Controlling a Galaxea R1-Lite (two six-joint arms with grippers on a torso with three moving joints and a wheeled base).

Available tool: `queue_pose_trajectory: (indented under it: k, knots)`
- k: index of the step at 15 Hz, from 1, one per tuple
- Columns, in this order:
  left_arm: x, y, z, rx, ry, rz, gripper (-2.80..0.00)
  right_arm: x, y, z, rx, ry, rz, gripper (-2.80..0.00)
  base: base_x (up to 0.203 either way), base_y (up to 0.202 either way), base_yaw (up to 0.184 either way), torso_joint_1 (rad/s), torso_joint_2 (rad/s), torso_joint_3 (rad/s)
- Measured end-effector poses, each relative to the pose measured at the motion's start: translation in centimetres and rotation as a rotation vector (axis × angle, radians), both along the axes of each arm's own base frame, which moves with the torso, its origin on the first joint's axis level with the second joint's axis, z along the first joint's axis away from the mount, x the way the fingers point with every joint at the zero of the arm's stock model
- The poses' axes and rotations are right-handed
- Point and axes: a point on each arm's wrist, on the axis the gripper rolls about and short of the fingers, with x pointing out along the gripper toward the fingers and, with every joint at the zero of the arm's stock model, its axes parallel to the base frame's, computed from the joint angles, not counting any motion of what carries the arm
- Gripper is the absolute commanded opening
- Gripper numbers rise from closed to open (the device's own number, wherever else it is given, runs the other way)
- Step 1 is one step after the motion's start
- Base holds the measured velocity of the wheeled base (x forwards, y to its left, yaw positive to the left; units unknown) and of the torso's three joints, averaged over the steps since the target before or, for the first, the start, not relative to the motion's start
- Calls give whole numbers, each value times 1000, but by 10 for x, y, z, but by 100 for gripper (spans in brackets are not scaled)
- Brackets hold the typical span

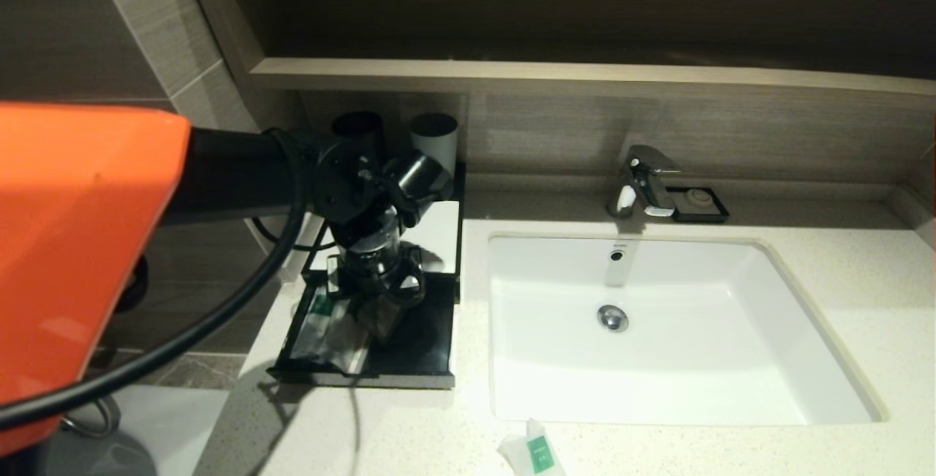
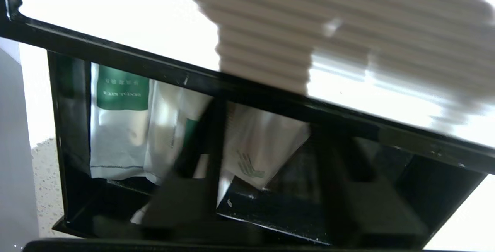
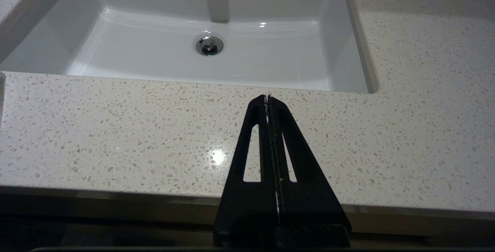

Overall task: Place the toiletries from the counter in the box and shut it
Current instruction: Place the bathroom toiletry into the drawer

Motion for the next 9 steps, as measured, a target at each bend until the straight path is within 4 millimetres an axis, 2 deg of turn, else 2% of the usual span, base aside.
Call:
queue_pose_trajectory:
  k: [4,9]
  knots:
    - [-4,3,6,-7,-4,7,0,0,0,0,1,0,0,-280,0,0,0,0,0,0]
    - [-18,13,26,-20,-17,17,0,0,0,0,1,0,1,-280,0,0,0,0,0,0]
